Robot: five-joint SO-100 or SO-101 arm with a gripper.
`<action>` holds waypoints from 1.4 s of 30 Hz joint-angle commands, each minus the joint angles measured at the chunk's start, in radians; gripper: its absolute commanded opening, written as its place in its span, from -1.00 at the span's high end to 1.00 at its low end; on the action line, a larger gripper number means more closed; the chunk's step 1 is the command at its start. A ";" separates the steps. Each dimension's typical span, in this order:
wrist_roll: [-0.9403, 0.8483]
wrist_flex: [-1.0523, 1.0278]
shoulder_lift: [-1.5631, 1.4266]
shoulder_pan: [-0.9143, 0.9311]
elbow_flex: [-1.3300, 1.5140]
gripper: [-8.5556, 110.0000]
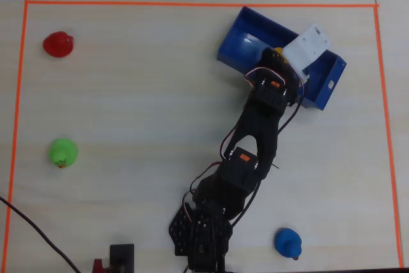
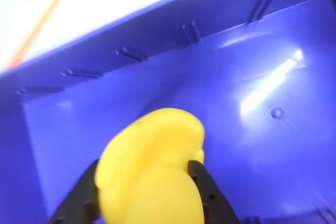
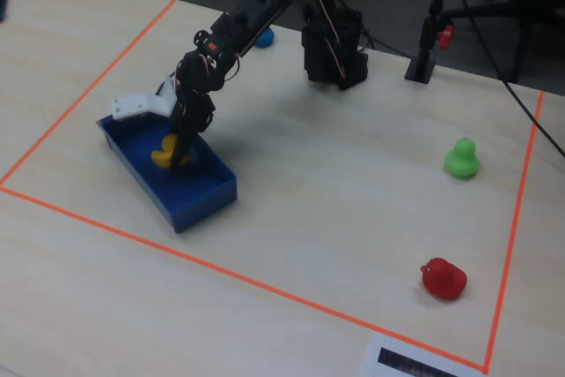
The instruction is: Grasp yellow duck and put it into box.
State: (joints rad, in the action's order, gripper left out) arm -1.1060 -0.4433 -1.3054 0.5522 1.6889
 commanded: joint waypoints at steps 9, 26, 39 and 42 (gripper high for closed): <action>0.118 -0.095 -0.189 -0.005 -0.120 0.33; 0.192 -0.653 -0.976 -0.192 0.158 0.82; -0.071 -0.911 -1.601 -0.310 0.844 0.85; -0.210 -0.904 -1.707 -0.334 0.985 0.85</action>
State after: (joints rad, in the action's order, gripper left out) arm -1.1750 -1.3530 -2.9008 0.2408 2.5326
